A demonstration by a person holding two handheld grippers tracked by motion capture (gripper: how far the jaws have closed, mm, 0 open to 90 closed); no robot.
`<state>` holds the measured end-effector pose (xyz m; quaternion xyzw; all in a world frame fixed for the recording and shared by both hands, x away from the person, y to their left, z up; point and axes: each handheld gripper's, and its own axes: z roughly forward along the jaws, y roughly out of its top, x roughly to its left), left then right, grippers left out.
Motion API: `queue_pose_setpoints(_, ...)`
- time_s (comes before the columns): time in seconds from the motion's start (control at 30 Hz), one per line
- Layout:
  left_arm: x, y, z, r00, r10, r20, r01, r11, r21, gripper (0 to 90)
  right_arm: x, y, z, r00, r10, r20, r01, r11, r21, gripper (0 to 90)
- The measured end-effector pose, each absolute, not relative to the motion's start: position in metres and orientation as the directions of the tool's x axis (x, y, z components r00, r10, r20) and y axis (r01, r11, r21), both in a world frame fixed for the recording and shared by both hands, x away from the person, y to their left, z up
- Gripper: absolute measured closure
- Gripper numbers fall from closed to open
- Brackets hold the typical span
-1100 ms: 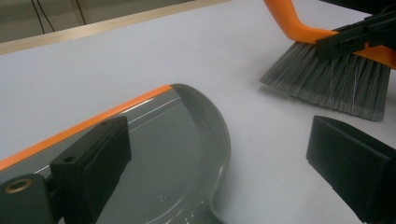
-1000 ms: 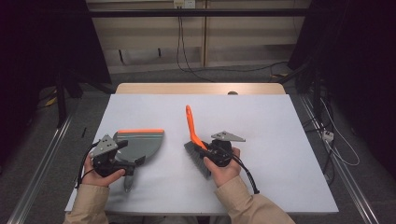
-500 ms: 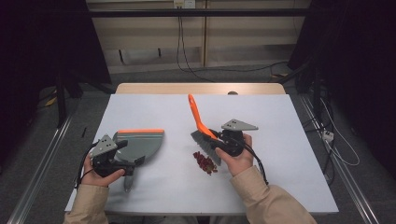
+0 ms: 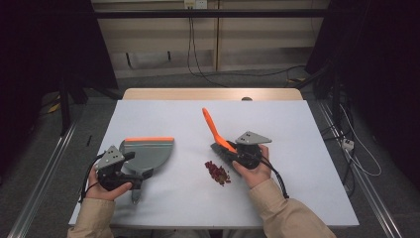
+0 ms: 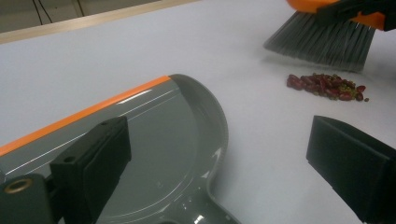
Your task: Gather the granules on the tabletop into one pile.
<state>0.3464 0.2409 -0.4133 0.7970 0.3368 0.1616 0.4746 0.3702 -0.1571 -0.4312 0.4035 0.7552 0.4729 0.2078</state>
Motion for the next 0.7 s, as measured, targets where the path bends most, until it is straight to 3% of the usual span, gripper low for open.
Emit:
queue_pose_setpoints(0.23,0.344,0.244,-0.415,0.718,0.694,-0.057,0.386,-0.329,0.862,6.4,0.364,-0.145,-0.433,-0.629,0.776,0.045,0.389,0.263,0.883,71.4)
queue_pose_setpoints(0.7,0.336,0.246,-0.414,0.72,0.691,-0.06,0.391,-0.333,0.858,7.0,0.355,-0.164,-0.419,-0.617,0.784,0.066,0.365,0.212,0.907,71.4)
